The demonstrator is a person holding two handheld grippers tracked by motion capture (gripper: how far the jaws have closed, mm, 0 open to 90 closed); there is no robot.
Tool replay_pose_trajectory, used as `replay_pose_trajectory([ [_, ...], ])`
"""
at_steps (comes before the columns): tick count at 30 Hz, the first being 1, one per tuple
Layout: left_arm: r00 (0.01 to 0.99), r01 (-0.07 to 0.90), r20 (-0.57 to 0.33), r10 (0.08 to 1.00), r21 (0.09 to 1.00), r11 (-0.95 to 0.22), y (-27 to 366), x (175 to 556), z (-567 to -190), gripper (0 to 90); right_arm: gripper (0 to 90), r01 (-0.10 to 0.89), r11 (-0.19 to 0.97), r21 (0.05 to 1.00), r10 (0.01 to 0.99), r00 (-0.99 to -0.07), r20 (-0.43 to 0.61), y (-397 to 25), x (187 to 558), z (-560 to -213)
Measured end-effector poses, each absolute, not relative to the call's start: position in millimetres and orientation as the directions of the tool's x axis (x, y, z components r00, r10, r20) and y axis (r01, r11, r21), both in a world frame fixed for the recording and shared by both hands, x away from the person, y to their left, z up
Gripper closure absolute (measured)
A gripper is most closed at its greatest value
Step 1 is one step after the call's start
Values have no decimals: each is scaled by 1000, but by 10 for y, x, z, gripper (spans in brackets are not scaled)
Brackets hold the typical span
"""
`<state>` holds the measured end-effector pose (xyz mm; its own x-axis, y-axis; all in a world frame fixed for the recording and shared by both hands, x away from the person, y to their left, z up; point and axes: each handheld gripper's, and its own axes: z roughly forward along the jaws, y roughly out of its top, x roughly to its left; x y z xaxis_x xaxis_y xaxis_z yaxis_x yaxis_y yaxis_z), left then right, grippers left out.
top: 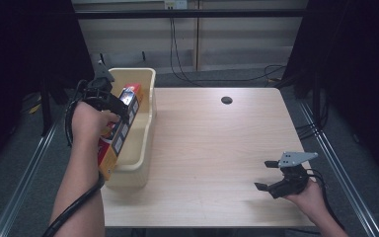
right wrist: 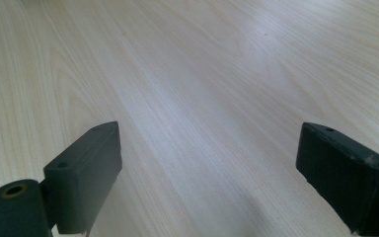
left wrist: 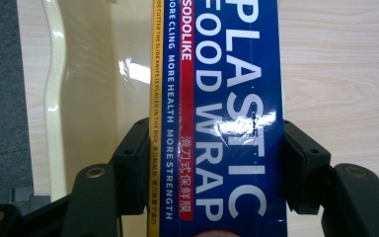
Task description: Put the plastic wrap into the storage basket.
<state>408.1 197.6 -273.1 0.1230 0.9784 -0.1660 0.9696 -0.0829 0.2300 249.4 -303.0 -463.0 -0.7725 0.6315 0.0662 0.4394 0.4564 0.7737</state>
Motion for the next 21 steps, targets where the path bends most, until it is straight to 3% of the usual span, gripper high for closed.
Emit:
replay_pose_trajectory([
  [21,99,981,-174,980,182,-67,2015,4082,-2990,406,102,438,454,776,629,-774,69,-3029,2494,-4633],
])
